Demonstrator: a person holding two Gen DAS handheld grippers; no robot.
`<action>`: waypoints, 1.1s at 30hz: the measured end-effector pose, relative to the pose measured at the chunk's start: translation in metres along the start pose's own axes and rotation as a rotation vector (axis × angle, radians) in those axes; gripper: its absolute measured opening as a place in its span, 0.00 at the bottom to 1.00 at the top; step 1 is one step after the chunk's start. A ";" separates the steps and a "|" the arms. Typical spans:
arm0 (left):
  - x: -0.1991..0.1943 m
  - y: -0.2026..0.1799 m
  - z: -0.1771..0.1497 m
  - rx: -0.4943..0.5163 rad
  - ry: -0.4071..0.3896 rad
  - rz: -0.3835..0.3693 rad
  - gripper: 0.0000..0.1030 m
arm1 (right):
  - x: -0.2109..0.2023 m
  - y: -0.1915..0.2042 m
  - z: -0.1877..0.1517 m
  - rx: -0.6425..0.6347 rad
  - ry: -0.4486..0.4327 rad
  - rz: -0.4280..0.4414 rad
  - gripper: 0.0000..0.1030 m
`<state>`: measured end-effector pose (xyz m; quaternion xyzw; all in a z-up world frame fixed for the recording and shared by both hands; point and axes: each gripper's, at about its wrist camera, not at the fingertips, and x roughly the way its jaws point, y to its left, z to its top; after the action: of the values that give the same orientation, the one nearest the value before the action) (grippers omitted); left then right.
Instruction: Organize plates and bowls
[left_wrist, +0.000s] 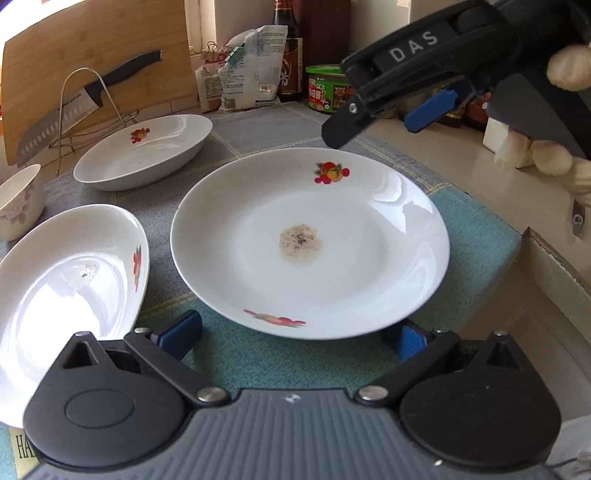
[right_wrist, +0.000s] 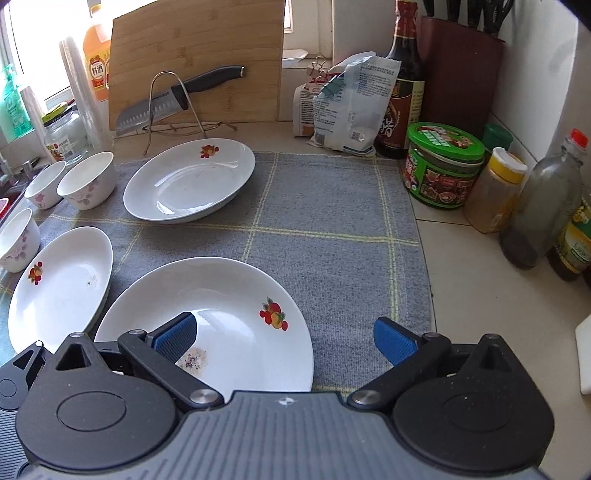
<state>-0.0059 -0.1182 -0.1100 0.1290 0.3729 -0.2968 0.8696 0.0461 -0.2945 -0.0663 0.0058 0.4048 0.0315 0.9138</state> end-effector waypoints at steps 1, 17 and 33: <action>0.000 0.000 0.001 0.003 0.005 -0.003 1.00 | 0.005 -0.001 0.002 -0.009 0.000 0.011 1.00; 0.000 0.000 -0.005 0.022 -0.052 -0.021 1.00 | 0.043 -0.009 0.011 -0.168 0.118 0.344 1.00; 0.004 -0.001 0.002 0.093 -0.050 -0.052 0.99 | 0.060 -0.013 0.020 -0.248 0.191 0.499 0.98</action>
<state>-0.0030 -0.1218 -0.1119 0.1523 0.3402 -0.3396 0.8635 0.1021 -0.3034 -0.0977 -0.0094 0.4683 0.3049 0.8293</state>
